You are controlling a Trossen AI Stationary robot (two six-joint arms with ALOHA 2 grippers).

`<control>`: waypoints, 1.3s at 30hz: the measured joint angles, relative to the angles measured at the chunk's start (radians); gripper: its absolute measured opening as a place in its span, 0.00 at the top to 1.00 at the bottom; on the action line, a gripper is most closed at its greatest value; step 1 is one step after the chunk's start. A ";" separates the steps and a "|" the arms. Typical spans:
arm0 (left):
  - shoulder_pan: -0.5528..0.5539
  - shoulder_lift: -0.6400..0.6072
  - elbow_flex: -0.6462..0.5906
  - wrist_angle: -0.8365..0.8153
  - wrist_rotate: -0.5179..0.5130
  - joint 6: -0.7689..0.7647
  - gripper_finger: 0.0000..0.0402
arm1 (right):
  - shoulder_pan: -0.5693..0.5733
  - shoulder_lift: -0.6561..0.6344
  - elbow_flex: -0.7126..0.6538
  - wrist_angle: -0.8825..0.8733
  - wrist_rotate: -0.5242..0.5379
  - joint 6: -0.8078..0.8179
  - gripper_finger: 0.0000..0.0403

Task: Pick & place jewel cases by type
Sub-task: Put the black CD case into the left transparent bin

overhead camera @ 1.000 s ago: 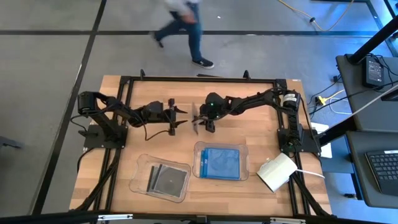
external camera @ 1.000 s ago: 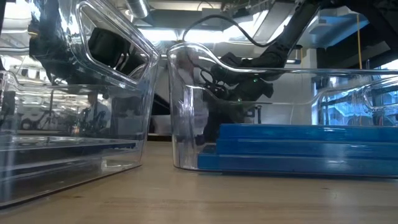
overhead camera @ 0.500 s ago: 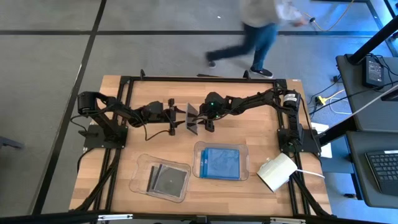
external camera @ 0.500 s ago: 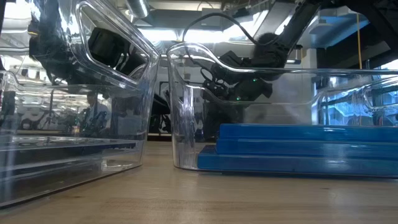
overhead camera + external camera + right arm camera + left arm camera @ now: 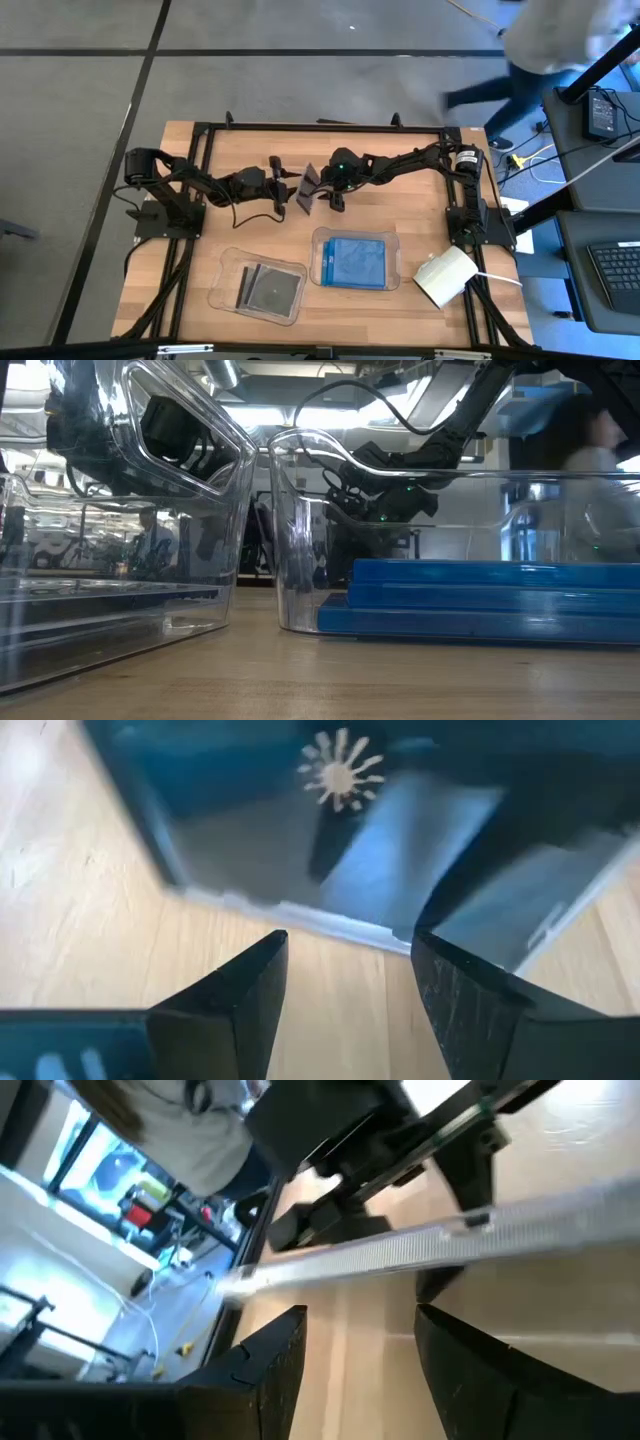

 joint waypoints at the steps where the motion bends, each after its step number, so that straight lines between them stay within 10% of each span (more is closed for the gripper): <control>1: -0.005 0.000 0.001 0.000 0.000 0.012 0.54 | 0.000 0.000 0.000 0.000 0.000 0.000 0.46; 39: -0.116 -0.001 0.001 0.039 -0.158 0.355 0.54 | -0.001 -0.001 0.000 -0.001 -0.003 0.003 0.46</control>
